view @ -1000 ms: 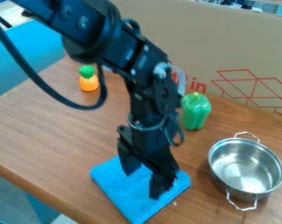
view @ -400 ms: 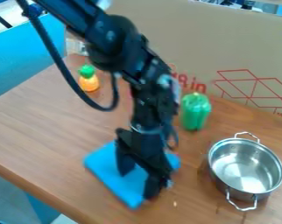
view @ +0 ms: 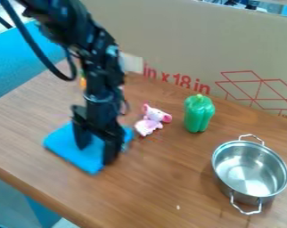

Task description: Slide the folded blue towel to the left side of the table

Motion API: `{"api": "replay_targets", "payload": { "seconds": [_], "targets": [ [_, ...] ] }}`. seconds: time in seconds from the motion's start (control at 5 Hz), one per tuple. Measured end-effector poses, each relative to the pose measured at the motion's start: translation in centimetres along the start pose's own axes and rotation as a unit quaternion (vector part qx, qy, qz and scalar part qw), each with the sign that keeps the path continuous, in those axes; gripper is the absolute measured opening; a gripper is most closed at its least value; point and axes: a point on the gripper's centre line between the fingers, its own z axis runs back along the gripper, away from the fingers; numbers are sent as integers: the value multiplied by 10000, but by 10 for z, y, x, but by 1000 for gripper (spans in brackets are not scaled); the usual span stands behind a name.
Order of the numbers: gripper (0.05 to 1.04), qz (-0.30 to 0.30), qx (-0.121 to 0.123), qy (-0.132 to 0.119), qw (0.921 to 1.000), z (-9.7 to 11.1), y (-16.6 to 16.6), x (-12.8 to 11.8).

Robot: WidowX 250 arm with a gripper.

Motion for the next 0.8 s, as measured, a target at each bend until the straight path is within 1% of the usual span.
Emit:
{"api": "replay_targets", "payload": {
  "seconds": [0.2,0.4,0.6,0.8],
  "targets": [
    [1003,237,54,163,9996,-1,35,-6],
    [1003,284,100,364,9989,-4,51,-14],
    [1002,444,99,501,9977,-4,62,-21],
    [1001,597,23,546,9967,-2,72,-25]
  ]
}}
